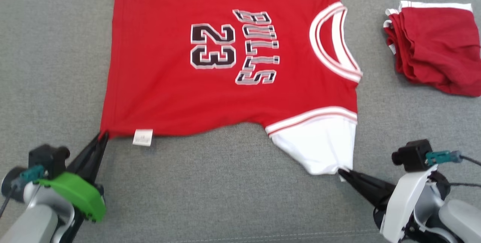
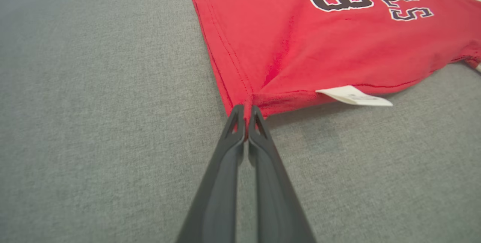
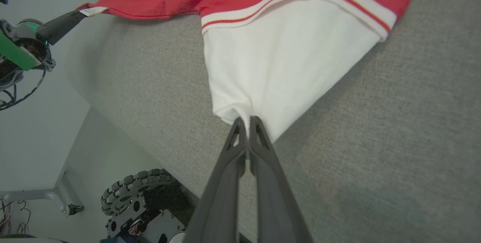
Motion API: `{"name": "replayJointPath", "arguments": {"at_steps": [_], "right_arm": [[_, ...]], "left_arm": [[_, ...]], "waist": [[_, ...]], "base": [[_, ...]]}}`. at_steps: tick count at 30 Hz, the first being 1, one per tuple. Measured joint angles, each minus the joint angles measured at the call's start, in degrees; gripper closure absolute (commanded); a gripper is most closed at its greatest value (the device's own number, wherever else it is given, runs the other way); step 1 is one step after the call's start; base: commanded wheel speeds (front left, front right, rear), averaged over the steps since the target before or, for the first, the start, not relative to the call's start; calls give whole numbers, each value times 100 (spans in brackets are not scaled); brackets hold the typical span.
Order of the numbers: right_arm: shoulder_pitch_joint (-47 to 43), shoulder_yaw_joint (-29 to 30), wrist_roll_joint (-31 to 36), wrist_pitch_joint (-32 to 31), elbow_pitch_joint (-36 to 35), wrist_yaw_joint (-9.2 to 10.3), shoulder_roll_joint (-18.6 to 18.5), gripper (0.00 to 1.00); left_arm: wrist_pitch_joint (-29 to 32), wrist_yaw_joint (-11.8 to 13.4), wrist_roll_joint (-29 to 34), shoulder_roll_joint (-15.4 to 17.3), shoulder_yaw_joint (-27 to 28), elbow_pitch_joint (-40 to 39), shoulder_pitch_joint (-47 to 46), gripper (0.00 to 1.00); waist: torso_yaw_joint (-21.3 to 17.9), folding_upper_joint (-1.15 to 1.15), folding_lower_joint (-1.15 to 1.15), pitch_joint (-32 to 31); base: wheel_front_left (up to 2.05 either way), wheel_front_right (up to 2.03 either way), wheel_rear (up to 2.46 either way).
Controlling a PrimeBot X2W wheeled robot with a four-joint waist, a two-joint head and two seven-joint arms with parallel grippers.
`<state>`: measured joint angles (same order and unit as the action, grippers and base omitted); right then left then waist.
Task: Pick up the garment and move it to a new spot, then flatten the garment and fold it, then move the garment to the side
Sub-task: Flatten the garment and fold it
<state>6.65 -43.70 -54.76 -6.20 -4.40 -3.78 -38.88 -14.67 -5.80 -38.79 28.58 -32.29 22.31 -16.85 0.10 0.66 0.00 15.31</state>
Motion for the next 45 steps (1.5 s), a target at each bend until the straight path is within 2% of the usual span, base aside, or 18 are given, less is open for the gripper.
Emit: {"name": "replayJointPath", "arguments": {"at_steps": [6,13,21,29,36,40,45], "right_arm": [[-341,-75,-89,-24,-289,37,-43,100],[-512,-46,-73,-53,-417,235,-243,100],[-524,-88,-14,-149,-432,337,-337,100],[-531,-129,66,-149,-310,341,-197,100],[-485,-152,112,-131,-168,339,49,100],[-468,22,63,11,-216,347,92,100],[-125,299,-32,9,-443,379,-45,100]], "left_arm": [[0,0,-112,80,74,88,661,100],[0,-9,-209,-130,252,-59,684,100],[0,-43,-172,-242,420,-56,684,100],[0,-48,-159,-275,494,175,692,100],[0,-58,-159,-497,587,297,691,100],[0,-81,-162,-464,627,319,689,100],[211,-119,-168,-246,546,256,532,100]], "waist": [[23,0,0,-346],[77,0,0,-343],[63,0,0,-229],[9,0,0,-195],[12,0,0,-171],[35,0,0,-170],[67,0,0,-72]], "base": [[0,0,0],[0,0,0],[0,0,0],[0,0,0],[0,0,0],[0,0,0],[0,0,0]]}}
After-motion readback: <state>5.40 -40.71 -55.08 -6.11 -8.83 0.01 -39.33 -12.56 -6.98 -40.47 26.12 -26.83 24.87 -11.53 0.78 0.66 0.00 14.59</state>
